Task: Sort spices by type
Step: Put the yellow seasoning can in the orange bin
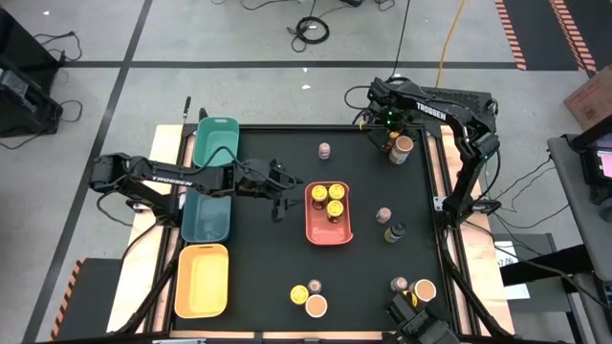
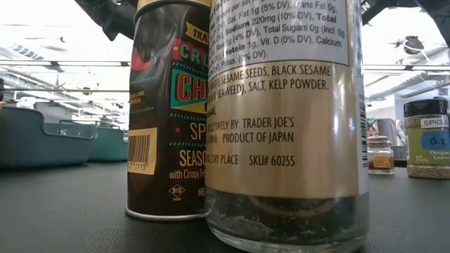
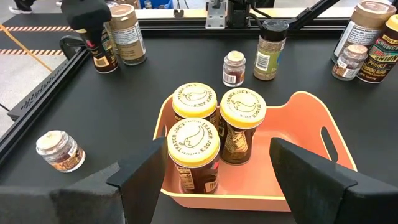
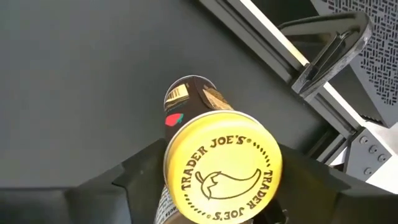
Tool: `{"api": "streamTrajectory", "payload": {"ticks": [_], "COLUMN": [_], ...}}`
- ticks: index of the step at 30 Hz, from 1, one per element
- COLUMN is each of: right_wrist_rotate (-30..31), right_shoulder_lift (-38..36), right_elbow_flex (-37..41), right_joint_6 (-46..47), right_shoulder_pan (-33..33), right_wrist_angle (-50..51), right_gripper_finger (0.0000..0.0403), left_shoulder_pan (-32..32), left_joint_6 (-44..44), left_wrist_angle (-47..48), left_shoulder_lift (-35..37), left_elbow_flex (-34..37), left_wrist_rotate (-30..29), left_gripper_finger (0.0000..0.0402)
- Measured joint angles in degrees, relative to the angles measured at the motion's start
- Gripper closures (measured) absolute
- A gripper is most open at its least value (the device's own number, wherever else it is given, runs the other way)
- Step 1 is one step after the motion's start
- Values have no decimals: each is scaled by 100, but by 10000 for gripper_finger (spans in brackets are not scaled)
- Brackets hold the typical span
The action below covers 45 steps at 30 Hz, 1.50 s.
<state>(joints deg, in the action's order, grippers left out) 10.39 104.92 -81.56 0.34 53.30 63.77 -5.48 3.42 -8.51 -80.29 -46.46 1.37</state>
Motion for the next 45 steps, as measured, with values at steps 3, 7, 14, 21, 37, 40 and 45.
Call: {"api": "streamTrajectory", "payload": {"ticks": [3,7,14,21,37,40,45], "right_wrist_rotate": [-22,-20,-30,-184,-175,-175,-173], "right_shoulder_lift": [-3,-9,-18,-26,-37,-37,-37], "right_elbow_flex": [0,-2,-4,-147,-2154,-2661,-3384], "right_joint_6": [0,-50,-83,-107,131,305,615], "right_shoulder_pan": [-2,-15,-15,-221,-1780,-2252,-3100], "right_wrist_angle": [21,47,160,276,1651,1942,2231], "right_gripper_finger": [172,188,175,187,185,185,185], "left_shoulder_pan": [-2,-2,0,0,74,129,188], "left_joint_6": [0,2,2,108,348,353,163], "left_wrist_angle": [0,-1,0,4,533,542,160], "left_shoulder_lift": [0,0,0,15,1254,1588,2149], "left_elbow_flex": [0,0,0,0,106,323,951], "left_wrist_rotate": [-2,-1,-1,-2,-69,-254,-514], "left_gripper_finger": [116,116,116,116,116,116,116]}}
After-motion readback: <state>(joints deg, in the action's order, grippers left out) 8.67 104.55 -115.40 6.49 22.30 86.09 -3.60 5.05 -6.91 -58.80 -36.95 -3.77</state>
